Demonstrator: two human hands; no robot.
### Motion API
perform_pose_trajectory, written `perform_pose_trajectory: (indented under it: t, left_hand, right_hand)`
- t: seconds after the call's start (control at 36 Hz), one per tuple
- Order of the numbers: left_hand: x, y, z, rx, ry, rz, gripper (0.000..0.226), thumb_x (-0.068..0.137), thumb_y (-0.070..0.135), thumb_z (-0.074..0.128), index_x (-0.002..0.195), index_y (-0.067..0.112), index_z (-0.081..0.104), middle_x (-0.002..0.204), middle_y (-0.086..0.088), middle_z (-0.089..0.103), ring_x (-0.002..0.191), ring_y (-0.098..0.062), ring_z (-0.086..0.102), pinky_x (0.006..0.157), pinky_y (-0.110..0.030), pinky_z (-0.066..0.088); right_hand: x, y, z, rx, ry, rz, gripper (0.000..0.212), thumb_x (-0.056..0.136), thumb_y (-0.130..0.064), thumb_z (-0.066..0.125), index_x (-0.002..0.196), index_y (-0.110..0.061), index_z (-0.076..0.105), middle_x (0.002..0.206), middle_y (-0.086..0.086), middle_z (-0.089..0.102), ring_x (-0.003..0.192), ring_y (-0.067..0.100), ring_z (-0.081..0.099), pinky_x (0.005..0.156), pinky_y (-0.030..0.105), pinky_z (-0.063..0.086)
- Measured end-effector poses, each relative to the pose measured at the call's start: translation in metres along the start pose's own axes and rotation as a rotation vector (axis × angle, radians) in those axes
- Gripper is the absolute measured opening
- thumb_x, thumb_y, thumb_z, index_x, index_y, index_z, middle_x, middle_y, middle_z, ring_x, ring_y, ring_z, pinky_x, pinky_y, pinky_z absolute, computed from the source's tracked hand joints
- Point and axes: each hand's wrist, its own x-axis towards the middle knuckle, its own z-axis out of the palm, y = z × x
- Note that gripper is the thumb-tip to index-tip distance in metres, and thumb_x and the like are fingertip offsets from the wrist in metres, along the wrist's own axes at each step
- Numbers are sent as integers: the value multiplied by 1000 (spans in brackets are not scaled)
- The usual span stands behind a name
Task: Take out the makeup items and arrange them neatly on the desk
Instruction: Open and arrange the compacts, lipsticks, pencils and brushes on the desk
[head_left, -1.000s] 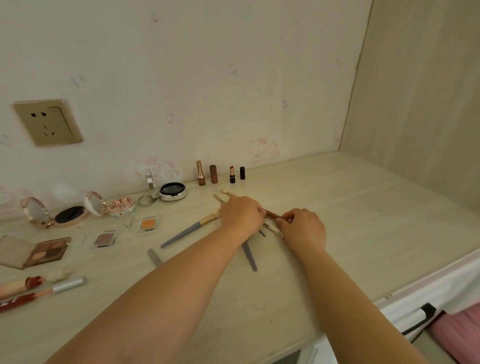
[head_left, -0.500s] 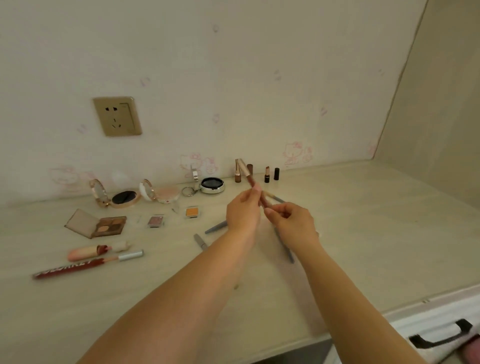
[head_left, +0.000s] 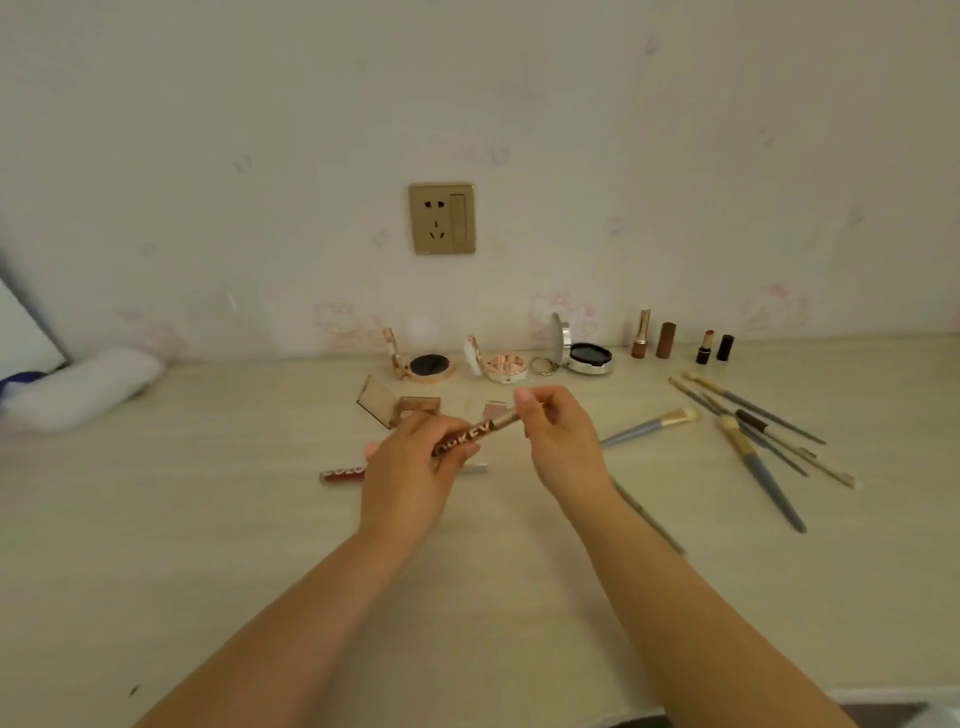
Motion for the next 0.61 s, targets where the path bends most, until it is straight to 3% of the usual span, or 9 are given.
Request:
perform_pose_trajectory:
  t: [0.14,0.25,0.39,0.53,0.61]
  left_hand:
    - [-9,-33,-25,104,-3,52,17,82,32,68,96,24,71,84,15,52,70,-8,54,58,-14,37]
    - [-19,-52,-31,191,-55,139,32,86,50,46,99,32,69,83,12,59,67,-8,60,49,-22,44]
    - [-21,-56,-30,237,-95,143,41,87,50,35,100,30,69,86,10,62,66,-9,62,45,-18,36]
    - [-22,-55,-28,175,-179,104,59,83,56,25,112,26,67,103,3,64,84,-20,64,61,-31,47]
    - [-23,-51,-30,148,-192,92,44,90,49,38,116,26,66,114,3,64,96,-22,63,71,-30,45]
  right_hand:
    - [-7,8,35,-98,-155,-4,25,95,-30,47,72,-24,51,65,-7,48,62,7,44,58,21,33]
    - [-12,17,42,-181,-218,-21,29,95,-28,49,67,-24,46,64,-8,46,60,4,41,54,16,30]
    - [-15,21,44,-205,-226,-50,30,96,-27,48,66,-24,43,62,-8,45,59,6,40,56,23,31]
    - [-18,26,42,-230,-232,-83,30,96,-26,48,66,-24,42,62,-6,46,59,8,39,59,26,31]
    - [-19,25,42,-221,-231,-84,30,96,-26,47,66,-24,42,61,-5,45,59,9,39,58,26,31]
